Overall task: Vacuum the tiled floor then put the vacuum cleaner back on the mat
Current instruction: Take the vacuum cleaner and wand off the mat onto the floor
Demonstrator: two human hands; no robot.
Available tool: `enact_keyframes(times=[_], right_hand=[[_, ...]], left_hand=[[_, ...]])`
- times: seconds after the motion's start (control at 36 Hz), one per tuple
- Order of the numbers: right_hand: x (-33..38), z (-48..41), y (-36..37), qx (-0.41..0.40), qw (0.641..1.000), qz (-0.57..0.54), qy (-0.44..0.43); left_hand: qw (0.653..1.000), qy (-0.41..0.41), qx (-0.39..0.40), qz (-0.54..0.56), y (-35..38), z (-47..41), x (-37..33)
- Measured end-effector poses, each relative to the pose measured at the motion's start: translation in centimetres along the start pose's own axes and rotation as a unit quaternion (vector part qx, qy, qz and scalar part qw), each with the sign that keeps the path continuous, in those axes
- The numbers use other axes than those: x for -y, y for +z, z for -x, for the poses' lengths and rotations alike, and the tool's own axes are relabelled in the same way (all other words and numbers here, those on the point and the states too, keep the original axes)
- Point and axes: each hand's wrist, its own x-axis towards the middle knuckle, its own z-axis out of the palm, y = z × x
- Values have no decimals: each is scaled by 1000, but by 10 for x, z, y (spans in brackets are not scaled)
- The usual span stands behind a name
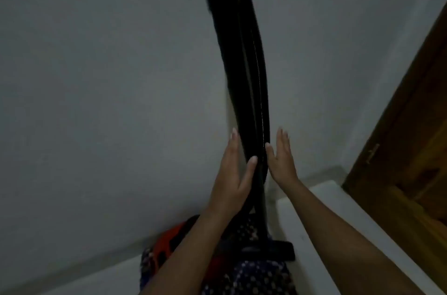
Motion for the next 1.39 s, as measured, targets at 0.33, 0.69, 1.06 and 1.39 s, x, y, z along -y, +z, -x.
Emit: enact_keyframes(times=[0.33,0.69,1.06,1.39], right_hand=[[-44,-37,33,-33,987,-128,-90],[-30,42,18,-2,961,-217,-169],[-25,65,56,-49,974,-33,-220],[-20,52,96,-77,955,82,-276]], left_hand=[[986,143,-84,-1,31,-18,43],[992,115,-43,-39,11,-10,29],[994,97,-51,-29,-11,-2,35],[992,69,-99,46,-36,5,66]])
